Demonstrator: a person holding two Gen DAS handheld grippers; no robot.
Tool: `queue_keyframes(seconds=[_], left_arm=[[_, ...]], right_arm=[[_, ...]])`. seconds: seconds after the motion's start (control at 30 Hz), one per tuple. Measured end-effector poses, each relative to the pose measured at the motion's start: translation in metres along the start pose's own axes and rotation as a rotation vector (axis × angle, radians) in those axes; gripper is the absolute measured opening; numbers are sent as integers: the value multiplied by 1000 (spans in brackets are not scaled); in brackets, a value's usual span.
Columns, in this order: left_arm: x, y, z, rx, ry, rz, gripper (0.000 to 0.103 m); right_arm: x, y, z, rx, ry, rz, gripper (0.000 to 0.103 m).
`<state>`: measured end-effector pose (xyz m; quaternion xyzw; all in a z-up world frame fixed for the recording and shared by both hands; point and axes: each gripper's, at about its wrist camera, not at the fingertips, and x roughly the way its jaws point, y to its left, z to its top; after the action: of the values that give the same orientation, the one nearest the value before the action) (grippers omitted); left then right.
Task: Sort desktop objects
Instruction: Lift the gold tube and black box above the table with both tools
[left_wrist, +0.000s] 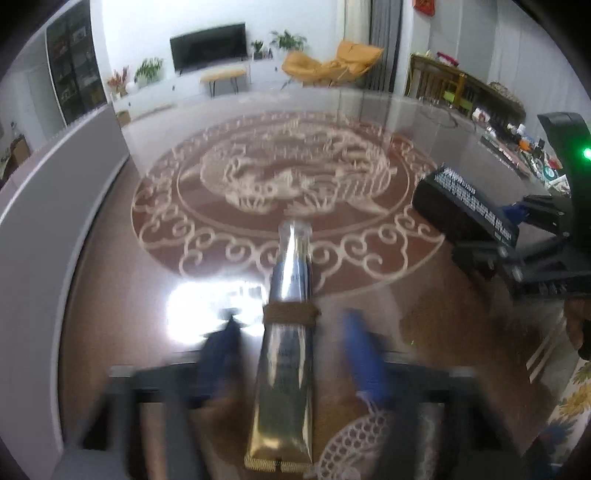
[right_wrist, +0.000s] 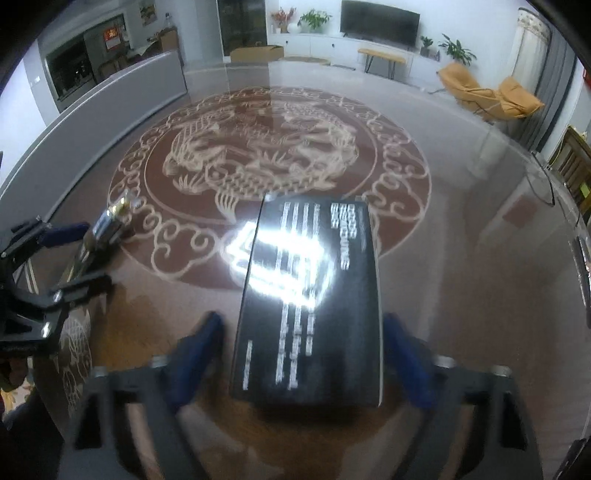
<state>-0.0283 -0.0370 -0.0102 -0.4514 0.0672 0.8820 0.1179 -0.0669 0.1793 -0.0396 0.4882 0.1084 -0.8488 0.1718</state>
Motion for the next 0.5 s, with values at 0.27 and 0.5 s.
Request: queue_keyframes(seconds=[0.27, 0.5], left_arm=[[-49, 22, -6, -93, -134, -63, 28], [-131, 53, -14, -202, -331, -70, 28]], right_arm=[[-43, 8, -3, 23, -5, 38, 59], [-83, 41, 15, -37, -64, 92, 59]])
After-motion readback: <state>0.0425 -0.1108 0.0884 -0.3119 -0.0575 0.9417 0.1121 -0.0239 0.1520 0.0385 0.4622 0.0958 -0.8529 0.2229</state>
